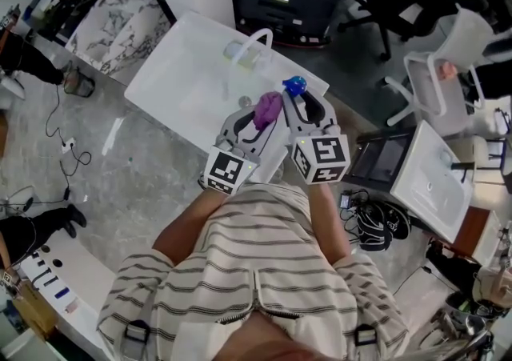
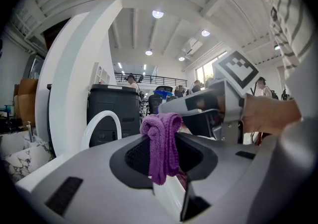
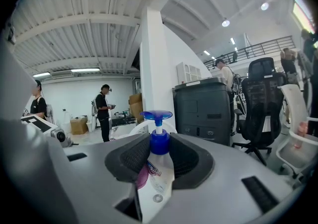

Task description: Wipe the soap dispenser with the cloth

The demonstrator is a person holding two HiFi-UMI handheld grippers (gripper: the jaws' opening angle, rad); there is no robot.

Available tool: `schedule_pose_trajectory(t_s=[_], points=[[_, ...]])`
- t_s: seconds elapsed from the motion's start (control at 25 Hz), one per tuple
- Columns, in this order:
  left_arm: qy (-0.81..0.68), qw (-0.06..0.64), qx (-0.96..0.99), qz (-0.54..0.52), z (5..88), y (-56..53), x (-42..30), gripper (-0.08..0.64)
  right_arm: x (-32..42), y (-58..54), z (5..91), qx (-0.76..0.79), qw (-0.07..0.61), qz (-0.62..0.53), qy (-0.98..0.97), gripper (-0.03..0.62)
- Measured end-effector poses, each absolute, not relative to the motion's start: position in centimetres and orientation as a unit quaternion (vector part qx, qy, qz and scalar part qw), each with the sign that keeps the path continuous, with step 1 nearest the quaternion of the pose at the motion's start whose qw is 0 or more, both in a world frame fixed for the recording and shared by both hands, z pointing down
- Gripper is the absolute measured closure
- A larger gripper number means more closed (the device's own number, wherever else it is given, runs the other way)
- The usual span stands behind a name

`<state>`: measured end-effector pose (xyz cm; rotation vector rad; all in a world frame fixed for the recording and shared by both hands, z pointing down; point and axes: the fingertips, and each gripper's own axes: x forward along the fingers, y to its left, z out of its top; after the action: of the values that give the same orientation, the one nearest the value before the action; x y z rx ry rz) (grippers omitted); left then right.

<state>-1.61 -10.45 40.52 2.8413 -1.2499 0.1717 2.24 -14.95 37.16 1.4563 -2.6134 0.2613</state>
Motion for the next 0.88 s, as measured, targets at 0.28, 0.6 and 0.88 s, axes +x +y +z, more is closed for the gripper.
schedule_pose_trajectory(t_s=[0.28,0.6,0.88], points=[[-0.369,-0.006,0.928,0.061,40.9,-10.0,0.2,0.443,2.5,-15.1,36.9,0.488,0.077,0.082,-0.865,0.462],[-0.326,-0.019,0.943,0.062,41.4,-9.3,2.7,0.443,2.6,-14.7,36.7,0.487,0.081,0.079,-0.866,0.462],[-0.304,-0.028,0.95,0.068,41.7,-8.7,4.3,0.443,2.6,-13.9,36.2,0.488,0.083,0.069,-0.866,0.462]])
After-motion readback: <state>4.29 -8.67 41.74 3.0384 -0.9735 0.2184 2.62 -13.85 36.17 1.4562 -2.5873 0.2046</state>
